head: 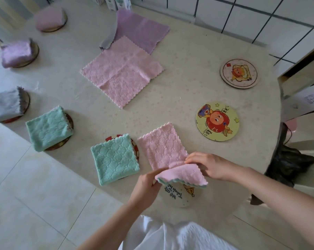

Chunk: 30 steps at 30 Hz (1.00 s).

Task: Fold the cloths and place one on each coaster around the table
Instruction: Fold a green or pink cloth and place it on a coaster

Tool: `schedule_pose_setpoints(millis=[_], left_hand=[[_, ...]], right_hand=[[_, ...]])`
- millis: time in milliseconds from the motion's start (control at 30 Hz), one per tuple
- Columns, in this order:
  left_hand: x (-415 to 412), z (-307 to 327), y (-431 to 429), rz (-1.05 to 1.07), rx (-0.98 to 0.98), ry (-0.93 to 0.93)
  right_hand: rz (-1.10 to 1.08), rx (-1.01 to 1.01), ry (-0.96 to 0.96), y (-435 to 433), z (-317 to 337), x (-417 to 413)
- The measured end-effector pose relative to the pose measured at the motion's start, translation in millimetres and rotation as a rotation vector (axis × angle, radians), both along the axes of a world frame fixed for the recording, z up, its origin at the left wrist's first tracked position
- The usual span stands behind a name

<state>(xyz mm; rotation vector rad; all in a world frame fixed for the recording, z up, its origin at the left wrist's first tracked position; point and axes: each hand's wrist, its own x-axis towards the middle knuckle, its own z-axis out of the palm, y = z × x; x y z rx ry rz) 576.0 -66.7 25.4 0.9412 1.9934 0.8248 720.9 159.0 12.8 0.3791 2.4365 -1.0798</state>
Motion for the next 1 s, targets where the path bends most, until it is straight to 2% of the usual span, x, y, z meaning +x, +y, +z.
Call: schedule_pose_setpoints(millis=[133, 300, 467, 667, 733, 833, 1000], left_hand=[[-5.1, -3.4, 11.1, 0.310, -0.064, -0.217], [-19.7, -5.3, 33.0, 0.583, -0.130, -0.417], [-33.7, -9.2, 48.3, 0.700, -0.230, -0.505], [-39.1, -12.0, 51.9, 0.716, -0.272, -0.532], [-41.9, -13.4, 53.8, 0.687, -0.306, -0.488], [-48.8, -12.2, 57.5, 0.590, -0.342, -0.276], [-69.8, -0.7, 60.4, 0.546, -0.248, 0.008]], right_hand=[[-0.178, -0.086, -0.068, 2.2, 14.0, -23.2], [-0.307, -0.028, -0.038, 6.1, 9.0, -50.5], [-0.367, 0.050, -0.128, 6.2, -0.8, -65.9], [-0.440, 0.067, -0.141, 7.2, -4.4, -76.2], [-0.477, 0.056, -0.102, 8.1, -3.6, -85.9], [-0.536, 0.002, -0.064, 8.6, 0.2, -104.6], [-0.623, -0.024, 0.026, 7.9, -1.0, -123.6]])
